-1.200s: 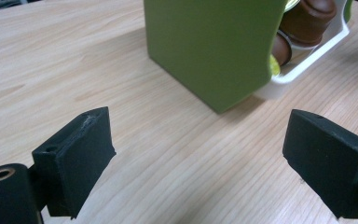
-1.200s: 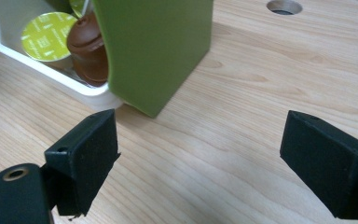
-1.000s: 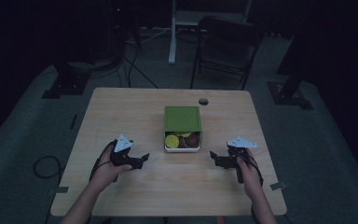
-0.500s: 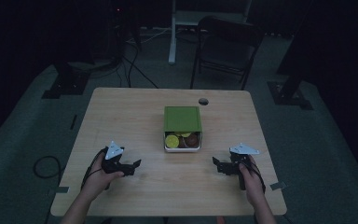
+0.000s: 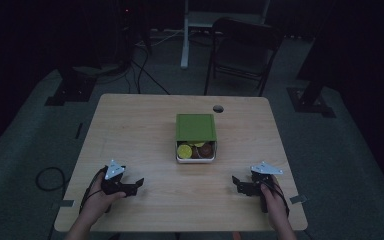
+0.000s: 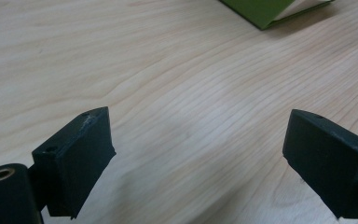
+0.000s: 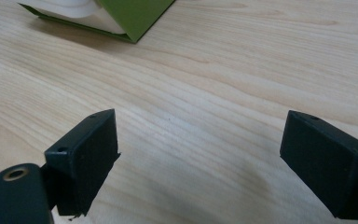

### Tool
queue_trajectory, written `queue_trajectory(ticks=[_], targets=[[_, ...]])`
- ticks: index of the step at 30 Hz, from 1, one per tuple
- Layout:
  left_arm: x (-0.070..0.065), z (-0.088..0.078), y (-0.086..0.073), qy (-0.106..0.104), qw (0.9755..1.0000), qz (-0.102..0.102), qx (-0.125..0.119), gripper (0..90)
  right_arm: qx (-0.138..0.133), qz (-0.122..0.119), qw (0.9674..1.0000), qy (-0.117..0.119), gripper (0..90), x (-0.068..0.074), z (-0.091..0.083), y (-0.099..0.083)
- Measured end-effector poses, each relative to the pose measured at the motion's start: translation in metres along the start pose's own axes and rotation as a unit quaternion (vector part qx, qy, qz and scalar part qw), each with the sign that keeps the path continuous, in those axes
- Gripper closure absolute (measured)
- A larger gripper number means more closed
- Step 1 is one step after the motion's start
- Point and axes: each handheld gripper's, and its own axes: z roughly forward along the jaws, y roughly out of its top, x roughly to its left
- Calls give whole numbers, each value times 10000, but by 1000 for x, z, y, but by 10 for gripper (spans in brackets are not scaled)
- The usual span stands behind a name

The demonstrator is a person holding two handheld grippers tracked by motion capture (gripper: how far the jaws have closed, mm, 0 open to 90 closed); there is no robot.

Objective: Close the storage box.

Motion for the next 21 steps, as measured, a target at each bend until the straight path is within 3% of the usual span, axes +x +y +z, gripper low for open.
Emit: queue_trajectory(ticks=[8,20,21], targets=[[5,-11,-12,134,9998,-86,97,87,-8,-28,10000,60,111,6,-6,-5],[5,-22,-24,236,9990,-226,289,87,337,-169,9992,116,110,13,0,-12],[6,-24,-25,302,9984,-271,405,87,405,-190,9989,102,110,13,1,-12]])
